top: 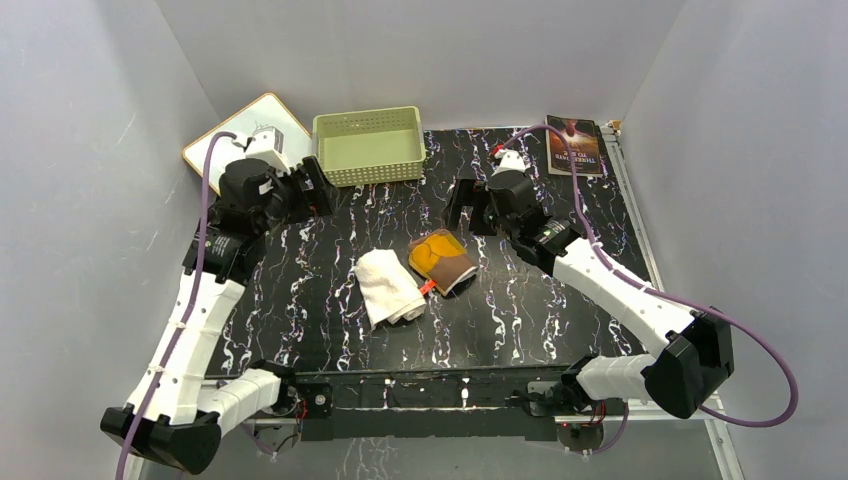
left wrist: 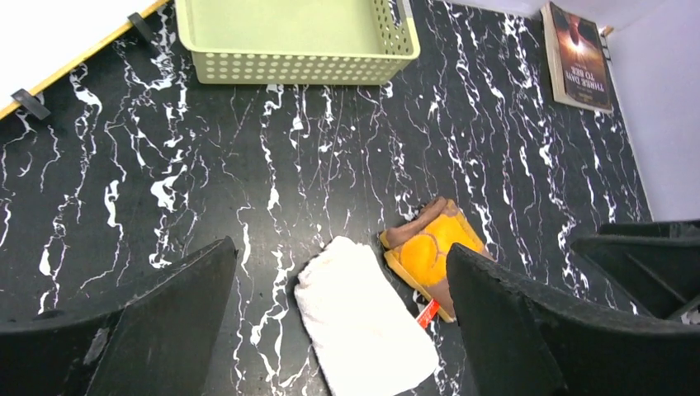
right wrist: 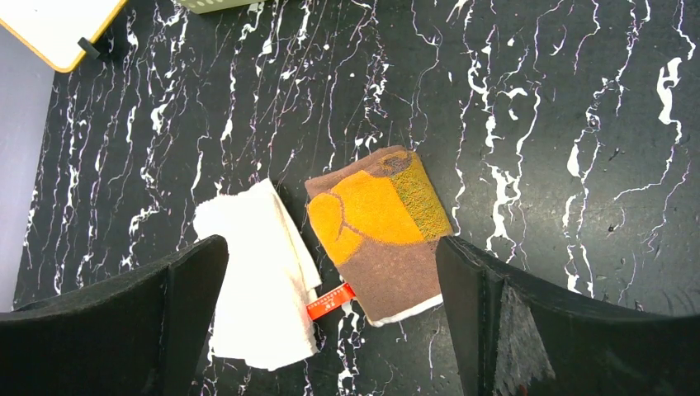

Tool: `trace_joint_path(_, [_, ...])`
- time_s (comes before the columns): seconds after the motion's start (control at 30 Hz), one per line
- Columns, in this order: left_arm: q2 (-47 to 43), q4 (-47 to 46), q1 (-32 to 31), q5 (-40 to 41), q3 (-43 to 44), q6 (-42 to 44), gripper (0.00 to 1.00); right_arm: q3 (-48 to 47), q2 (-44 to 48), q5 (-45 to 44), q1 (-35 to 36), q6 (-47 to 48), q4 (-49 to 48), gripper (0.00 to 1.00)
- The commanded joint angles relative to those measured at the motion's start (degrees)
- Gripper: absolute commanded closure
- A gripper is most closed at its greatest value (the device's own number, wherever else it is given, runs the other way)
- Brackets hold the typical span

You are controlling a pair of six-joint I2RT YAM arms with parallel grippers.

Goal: Roll the towels
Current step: Move the towel to the corner of the board.

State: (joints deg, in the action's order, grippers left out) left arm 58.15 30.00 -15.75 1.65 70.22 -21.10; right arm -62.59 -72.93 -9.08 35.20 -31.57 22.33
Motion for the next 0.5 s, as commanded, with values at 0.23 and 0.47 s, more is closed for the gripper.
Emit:
trace_joint_path(0.23, [-13.2, -7.7, 0.1, -8.7, -9.5, 0.5, 0.02, -0.1, 2.2, -0.6, 0.0, 23.4, -12.5, 0.02])
trace_joint_path(0.47, [-0.4, 8.3, 0.1, -51.3, 5.0, 14.7, 0.02, -2.7, -6.1, 1.4, 1.3, 26.6, -4.9, 0.02])
